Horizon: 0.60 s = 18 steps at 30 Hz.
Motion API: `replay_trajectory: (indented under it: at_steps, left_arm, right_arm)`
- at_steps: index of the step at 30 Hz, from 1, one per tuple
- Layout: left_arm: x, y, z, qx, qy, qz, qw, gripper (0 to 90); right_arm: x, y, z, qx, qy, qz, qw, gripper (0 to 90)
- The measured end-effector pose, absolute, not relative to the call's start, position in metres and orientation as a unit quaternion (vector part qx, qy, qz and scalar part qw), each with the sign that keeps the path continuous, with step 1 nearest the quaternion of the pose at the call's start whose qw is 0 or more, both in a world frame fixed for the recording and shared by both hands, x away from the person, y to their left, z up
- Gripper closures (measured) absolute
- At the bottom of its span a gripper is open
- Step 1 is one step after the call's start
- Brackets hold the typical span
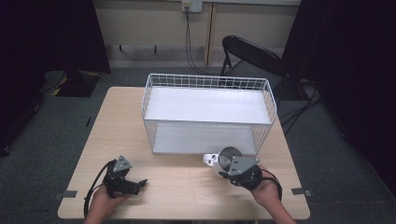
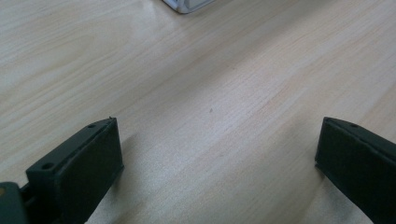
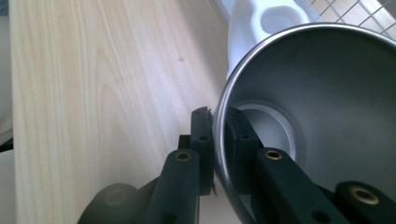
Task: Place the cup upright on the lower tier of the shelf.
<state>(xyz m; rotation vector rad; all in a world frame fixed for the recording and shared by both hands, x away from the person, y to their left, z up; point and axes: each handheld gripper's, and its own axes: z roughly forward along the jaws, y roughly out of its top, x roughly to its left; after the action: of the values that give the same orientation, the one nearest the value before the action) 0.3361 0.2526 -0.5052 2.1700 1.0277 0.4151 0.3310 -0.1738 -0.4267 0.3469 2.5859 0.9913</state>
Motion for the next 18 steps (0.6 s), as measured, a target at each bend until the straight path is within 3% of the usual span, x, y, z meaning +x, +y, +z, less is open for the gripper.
replay_trajectory:
  at_steps: [18]
  left_arm:
    - [0.3361, 0.2526, -0.5052, 0.836, 0.396, 0.159, 0.345, 0.0]
  right_arm:
    - [0.338, -0.1744, -0.4189, 0.126, 0.902, 0.354, 0.212, 83.3]
